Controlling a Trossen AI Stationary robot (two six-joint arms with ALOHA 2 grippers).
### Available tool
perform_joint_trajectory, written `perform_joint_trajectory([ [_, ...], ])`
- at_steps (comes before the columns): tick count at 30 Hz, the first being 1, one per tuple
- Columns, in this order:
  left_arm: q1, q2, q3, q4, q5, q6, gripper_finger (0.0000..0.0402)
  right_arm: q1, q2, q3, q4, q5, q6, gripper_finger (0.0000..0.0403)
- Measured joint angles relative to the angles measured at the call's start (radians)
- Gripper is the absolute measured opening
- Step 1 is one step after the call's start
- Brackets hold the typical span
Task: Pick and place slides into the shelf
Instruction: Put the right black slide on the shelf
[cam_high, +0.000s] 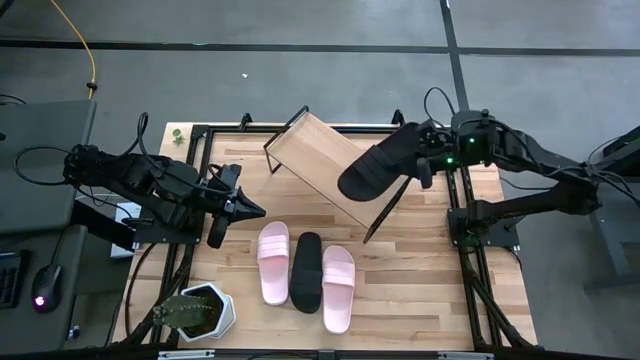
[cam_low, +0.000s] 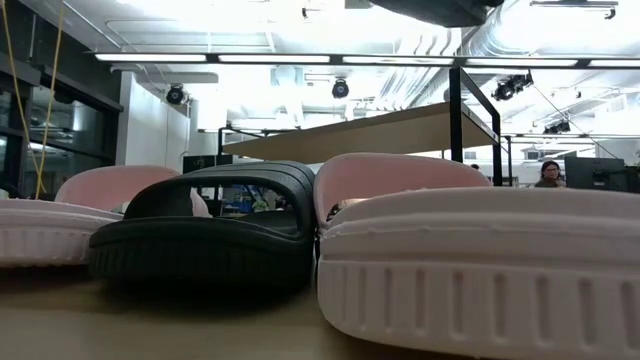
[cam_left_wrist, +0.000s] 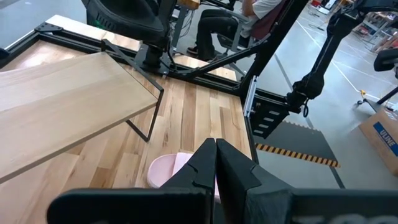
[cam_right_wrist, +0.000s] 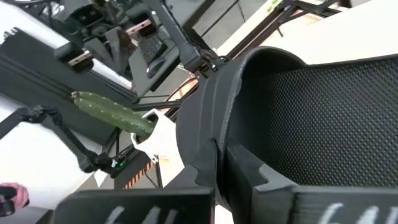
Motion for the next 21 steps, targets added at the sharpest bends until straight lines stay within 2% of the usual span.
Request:
perform_joint_trajectory([
  [13, 0.000, 0.000, 0.000, -0.023, 0.007, 0.001, 0.0001, 0.174, -0.074, -0.003, -0.001, 0.232, 0.006, 0.0000],
  [17, 0.000, 0.000, 0.000, -0.023, 0.007, 0.002, 0.0001, 0.228, -0.124, -0.122, 0.101, 0.277, 0.053, 0.0000],
  [21, 0.000, 0.000, 0.000, -0.024, 0.005, 0.002, 0.0001, 0.258, -0.202, -0.330, 0.346, 0.274, 0.105, 0.0000],
])
